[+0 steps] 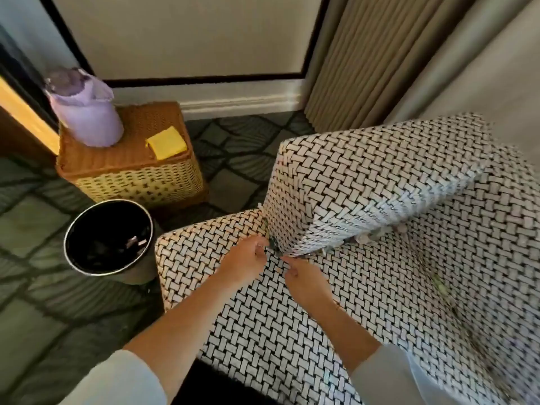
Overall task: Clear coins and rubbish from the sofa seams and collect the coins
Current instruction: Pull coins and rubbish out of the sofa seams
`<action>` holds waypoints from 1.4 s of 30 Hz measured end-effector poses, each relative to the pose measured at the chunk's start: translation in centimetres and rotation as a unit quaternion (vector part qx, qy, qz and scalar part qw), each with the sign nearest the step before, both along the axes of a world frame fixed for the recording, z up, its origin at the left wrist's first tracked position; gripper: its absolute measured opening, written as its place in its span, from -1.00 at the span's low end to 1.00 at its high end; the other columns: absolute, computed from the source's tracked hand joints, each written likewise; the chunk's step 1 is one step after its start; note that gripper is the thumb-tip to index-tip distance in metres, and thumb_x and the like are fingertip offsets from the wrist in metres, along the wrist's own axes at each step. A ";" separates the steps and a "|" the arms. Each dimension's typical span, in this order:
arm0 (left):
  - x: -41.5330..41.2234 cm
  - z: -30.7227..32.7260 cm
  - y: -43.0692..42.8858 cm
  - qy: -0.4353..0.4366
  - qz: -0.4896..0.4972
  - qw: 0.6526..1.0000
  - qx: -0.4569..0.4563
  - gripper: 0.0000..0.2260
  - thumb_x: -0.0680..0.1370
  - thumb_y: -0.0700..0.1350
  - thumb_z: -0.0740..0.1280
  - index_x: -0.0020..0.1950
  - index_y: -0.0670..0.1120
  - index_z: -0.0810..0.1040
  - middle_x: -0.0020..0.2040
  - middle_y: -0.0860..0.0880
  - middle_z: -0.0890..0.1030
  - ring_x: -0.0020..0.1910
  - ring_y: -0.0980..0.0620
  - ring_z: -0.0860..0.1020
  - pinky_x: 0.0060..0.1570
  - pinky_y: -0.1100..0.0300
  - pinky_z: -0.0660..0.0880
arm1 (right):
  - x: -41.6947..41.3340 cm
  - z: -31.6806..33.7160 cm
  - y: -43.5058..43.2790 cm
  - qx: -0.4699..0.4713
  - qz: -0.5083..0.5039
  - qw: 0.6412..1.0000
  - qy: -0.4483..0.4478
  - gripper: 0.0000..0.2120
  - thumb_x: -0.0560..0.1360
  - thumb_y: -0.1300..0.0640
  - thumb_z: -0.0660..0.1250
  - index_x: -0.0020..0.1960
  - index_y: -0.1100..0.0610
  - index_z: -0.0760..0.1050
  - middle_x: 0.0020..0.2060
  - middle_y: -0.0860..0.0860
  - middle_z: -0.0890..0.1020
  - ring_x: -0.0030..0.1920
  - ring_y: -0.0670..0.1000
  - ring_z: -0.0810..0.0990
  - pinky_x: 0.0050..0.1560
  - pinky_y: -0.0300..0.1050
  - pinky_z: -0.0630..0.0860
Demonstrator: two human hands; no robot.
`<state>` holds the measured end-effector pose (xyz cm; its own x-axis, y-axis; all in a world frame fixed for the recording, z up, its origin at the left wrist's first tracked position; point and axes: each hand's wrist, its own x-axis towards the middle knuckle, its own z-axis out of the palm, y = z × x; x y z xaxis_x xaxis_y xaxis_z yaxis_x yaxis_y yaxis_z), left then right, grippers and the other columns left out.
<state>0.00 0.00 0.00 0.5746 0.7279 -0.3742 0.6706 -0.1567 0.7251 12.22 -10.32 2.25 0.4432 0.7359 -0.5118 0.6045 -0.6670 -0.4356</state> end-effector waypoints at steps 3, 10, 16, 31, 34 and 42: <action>1.3 -1.5 -1.3 0.002 0.020 0.997 0.075 -0.70 0.57 -0.15 0.29 0.30 0.02 0.49 0.08 0.08 0.60 -0.03 0.16 0.56 -0.05 0.23 0.54 | 0.7 -2.2 -0.6 0.029 0.041 0.998 -0.037 -0.56 0.60 0.11 0.13 0.45 -0.16 0.35 0.13 -0.05 0.60 -0.17 -0.08 0.54 -0.27 -0.20 0.46; 2.3 -2.3 -2.7 0.062 0.004 0.981 0.186 -0.59 0.55 -0.15 0.29 0.40 0.06 0.41 0.04 0.02 0.50 0.04 0.03 0.47 0.02 0.12 0.50 | 1.1 -4.3 -0.6 0.068 0.117 0.986 -0.101 -0.49 0.59 0.09 0.14 0.52 -0.14 0.17 0.08 -0.02 0.60 -0.02 -0.02 0.57 -0.12 -0.07 0.58; 2.1 -2.5 -3.2 0.133 -0.052 0.965 0.219 -0.47 0.60 -0.09 0.22 0.55 -0.01 0.15 0.10 -0.05 0.44 0.08 0.00 0.40 0.05 0.12 0.44 | 1.4 -4.3 0.2 0.043 0.139 0.985 -0.089 -0.54 0.57 0.07 0.13 0.46 -0.10 0.27 -0.02 0.02 0.58 -0.09 0.03 0.51 -0.18 -0.10 0.47; -0.4 -3.9 -8.0 0.157 -0.095 0.927 0.327 -0.56 0.59 0.02 0.21 0.47 0.14 0.32 0.39 0.01 0.33 0.38 -0.01 0.27 0.32 0.03 0.33 | 2.8 -5.1 -4.3 0.245 0.214 0.943 -0.066 -0.83 0.56 0.12 0.33 0.05 0.10 0.69 0.07 -0.04 0.61 -0.01 -0.02 0.57 -0.10 -0.10 0.59; -0.6 -3.3 -8.7 0.118 -0.087 0.932 0.331 -0.64 0.57 0.06 0.22 0.37 0.13 0.48 0.30 0.03 0.44 0.30 0.00 0.37 0.27 0.02 0.40 | 3.4 -5.0 -5.3 0.260 0.227 0.937 -0.054 -0.85 0.55 0.17 0.34 -0.02 0.14 0.69 -0.05 -0.03 0.64 -0.04 -0.01 0.56 -0.15 -0.09 0.58; 0.8 -2.4 -10.6 0.063 -0.085 0.963 0.248 -0.77 0.53 0.13 0.32 0.16 0.17 0.59 -0.01 0.22 0.53 -0.20 0.28 0.47 -0.18 0.31 0.53 | 6.0 -4.8 -6.5 0.223 0.047 0.973 0.038 -0.82 0.51 0.23 0.31 0.01 -0.02 0.54 -0.17 -0.15 0.57 -0.34 -0.17 0.48 -0.36 -0.27 0.46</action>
